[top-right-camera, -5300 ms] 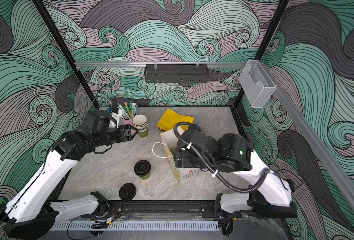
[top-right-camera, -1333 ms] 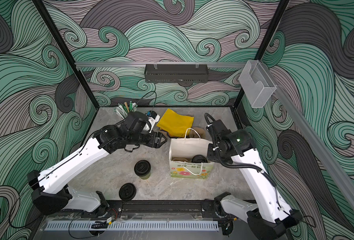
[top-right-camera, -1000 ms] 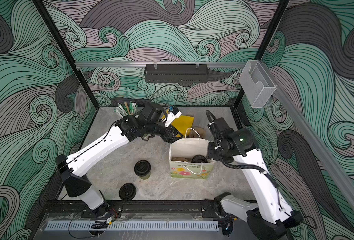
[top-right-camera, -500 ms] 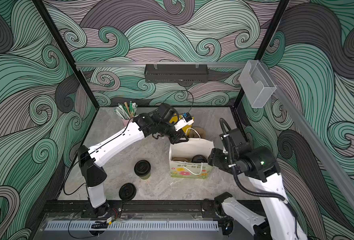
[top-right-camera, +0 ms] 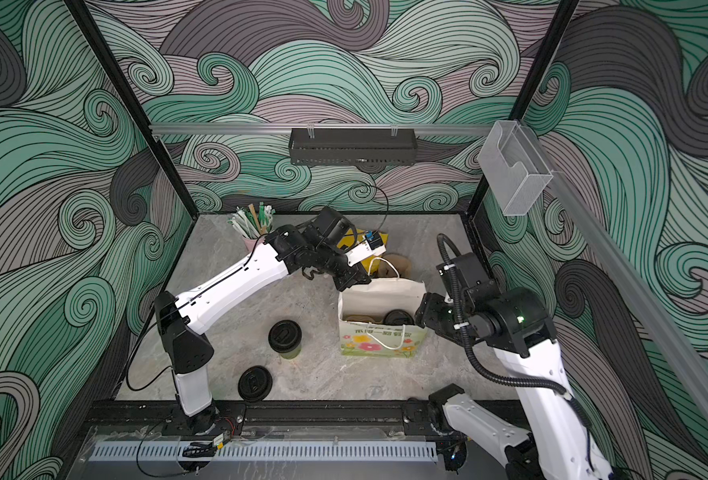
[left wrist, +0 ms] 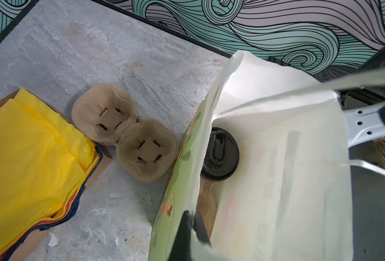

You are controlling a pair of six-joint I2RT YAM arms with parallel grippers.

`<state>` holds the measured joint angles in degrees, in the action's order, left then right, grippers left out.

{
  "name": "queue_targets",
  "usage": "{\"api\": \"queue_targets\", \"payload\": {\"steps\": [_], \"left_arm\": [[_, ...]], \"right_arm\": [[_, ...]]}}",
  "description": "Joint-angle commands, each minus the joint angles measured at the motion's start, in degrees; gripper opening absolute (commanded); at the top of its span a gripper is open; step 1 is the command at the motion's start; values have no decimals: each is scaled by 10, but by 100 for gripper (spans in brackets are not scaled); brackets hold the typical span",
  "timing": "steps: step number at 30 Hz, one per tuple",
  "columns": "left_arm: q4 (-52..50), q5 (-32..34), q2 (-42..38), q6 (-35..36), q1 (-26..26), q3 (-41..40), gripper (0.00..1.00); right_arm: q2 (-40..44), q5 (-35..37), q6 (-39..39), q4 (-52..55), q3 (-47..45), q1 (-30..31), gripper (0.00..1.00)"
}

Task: Pack a coffee takeout order
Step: Rotate the takeout bag at the center of the table.

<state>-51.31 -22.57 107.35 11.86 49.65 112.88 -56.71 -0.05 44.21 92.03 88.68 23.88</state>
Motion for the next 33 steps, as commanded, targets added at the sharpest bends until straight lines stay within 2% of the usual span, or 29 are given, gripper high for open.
{"api": "queue_targets", "payload": {"steps": [1,10,13,18,25,29,33], "left_arm": [[11,60,-31,-37,2,-1,0],[124,173,-158,-206,3,-152,0],[155,214,-192,-281,3,-204,0],[217,234,-236,-393,10,-281,0],[211,266,-249,-406,30,-297,0],[195,272,-255,-393,30,-298,0],[190,267,-279,-395,32,-314,0]], "right_arm": [[6,1,24,99,-3,-2,70],[-5,-19,31,55,-8,-2,69],[-14,-23,26,48,-7,-2,69],[-33,-31,19,29,7,-2,70],[-42,-87,47,-43,-24,17,73],[-61,-62,69,-58,-37,67,76],[-81,-21,89,-56,-38,98,73]]}}
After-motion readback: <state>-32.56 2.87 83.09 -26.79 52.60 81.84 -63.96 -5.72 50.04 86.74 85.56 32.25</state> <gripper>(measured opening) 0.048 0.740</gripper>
